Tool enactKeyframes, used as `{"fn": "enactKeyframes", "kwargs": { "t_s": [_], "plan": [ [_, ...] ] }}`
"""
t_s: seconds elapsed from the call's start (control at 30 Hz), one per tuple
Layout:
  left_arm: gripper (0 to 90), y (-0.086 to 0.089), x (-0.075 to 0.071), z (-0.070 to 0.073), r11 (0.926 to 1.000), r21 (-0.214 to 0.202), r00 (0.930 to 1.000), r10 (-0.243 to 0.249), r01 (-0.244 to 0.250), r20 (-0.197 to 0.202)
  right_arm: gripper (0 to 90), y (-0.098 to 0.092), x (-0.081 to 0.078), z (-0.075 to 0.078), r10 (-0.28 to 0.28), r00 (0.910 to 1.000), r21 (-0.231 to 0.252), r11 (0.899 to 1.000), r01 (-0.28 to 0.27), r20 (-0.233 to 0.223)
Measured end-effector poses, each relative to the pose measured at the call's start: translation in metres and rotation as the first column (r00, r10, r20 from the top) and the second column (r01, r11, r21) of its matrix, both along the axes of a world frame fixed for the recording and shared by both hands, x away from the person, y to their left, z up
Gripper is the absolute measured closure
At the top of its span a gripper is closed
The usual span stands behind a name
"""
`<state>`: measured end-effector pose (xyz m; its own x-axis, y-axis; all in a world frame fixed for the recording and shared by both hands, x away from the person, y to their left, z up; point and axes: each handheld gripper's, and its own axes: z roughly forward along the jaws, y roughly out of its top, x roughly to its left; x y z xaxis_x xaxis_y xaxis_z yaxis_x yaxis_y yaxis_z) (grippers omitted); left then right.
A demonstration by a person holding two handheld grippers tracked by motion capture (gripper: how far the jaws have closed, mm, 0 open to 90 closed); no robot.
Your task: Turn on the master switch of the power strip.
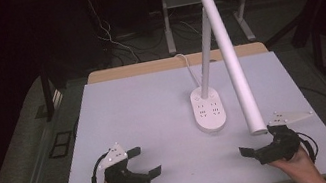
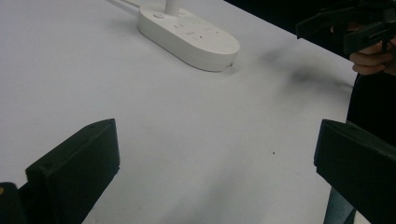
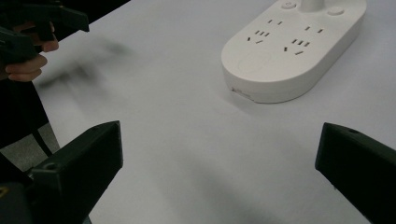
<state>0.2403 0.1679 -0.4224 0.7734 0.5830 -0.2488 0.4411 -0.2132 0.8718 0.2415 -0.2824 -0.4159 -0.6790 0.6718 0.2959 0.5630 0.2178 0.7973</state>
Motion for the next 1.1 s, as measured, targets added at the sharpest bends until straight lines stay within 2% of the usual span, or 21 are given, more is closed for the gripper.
{"fn": "enactKeyframes", "kwargs": {
  "t_s": [0.47, 0.67, 1.1],
  "plan": [
    [0.0, -0.0001, 0.0005, 0.0004, 0.9998, -0.002, 0.9998, -0.018, 0.018, -0.013, 0.2, 0.0026, -0.0047, 0.0006, 0.018, 0.9997, 0.000, 1.000, -0.018, -0.014],
    [0.0, -0.0009, -0.0001, 0.0022, 0.9995, 0.006, 0.9994, -0.031, 0.031, -0.015, 0.2, 0.0041, -0.0056, 0.0007, 0.028, 0.9995, -0.003, 1.000, -0.028, -0.017],
    [0.0, 0.0012, 0.0041, 0.0091, 0.9991, -0.004, 0.9989, -0.041, 0.041, -0.024, 0.2, 0.0056, -0.0069, 0.0001, 0.043, 0.9989, -0.010, 0.999, -0.043, -0.020]
  ]
}}
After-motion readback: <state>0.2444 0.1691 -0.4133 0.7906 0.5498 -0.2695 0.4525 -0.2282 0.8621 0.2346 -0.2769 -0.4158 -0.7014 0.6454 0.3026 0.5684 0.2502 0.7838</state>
